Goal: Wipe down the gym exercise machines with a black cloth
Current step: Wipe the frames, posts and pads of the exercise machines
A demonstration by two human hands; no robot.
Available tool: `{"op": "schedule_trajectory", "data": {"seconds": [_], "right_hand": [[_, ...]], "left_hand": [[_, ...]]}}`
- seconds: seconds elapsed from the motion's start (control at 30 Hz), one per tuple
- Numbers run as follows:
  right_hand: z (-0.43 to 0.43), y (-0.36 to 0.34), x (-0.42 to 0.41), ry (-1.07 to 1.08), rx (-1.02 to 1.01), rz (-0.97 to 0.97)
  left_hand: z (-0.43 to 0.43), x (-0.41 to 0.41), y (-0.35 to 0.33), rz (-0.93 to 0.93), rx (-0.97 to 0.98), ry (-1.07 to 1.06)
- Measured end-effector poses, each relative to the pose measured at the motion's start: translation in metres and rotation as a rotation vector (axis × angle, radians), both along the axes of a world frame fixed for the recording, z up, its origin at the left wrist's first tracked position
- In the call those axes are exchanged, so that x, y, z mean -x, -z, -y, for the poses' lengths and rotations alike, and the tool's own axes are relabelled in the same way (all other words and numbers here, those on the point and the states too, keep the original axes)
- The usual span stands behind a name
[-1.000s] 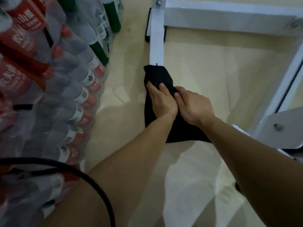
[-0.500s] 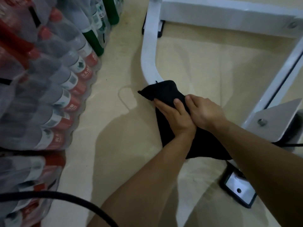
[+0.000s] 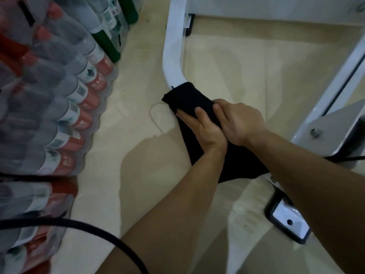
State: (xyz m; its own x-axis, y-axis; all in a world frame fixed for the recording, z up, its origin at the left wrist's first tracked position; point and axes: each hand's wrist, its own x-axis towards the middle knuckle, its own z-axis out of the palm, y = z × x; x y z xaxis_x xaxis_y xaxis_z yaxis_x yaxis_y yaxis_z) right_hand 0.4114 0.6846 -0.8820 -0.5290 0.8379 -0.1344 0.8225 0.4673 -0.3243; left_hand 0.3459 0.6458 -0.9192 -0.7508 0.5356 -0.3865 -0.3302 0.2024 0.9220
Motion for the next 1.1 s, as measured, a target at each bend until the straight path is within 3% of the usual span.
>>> {"op": "schedule_trajectory", "data": {"seconds": [0.17, 0.23, 0.3, 0.43, 0.53, 0.63, 0.8, 0.93, 1.1], "right_hand": [[0.032, -0.001, -0.038, 0.021, -0.021, 0.014], [0.029, -0.002, -0.033, 0.052, -0.031, 0.046], [0.019, -0.001, -0.018, 0.079, -0.037, 0.078], [-0.003, 0.003, 0.017, 0.075, -0.053, 0.051], [-0.011, 0.005, 0.026, 0.071, -0.228, -0.019], [0.003, 0.007, 0.023, 0.081, -0.383, -0.060], [0.027, 0.017, 0.001, -0.124, -0.289, 0.070], [0.038, 0.009, -0.028, -0.150, -0.251, 0.191], [0.070, 0.000, -0.062, -0.152, -0.362, 0.448]], "left_hand": [[0.044, -0.024, -0.008, -0.032, 0.130, 0.455], [0.043, 0.000, -0.019, -0.125, 0.200, 0.507], [0.031, 0.034, -0.031, -0.345, 0.272, 0.514], [0.017, 0.081, -0.031, -1.009, 0.258, 0.652], [0.018, 0.093, -0.015, -1.214, 0.037, 0.923], [0.014, 0.112, -0.004, -1.374, -0.004, 1.029], [0.008, 0.123, -0.007, -1.495, 0.011, 1.120], [0.024, 0.095, -0.003, -1.592, 0.035, 1.163], [0.044, 0.060, -0.004, -1.634, -0.010, 1.231]]}}
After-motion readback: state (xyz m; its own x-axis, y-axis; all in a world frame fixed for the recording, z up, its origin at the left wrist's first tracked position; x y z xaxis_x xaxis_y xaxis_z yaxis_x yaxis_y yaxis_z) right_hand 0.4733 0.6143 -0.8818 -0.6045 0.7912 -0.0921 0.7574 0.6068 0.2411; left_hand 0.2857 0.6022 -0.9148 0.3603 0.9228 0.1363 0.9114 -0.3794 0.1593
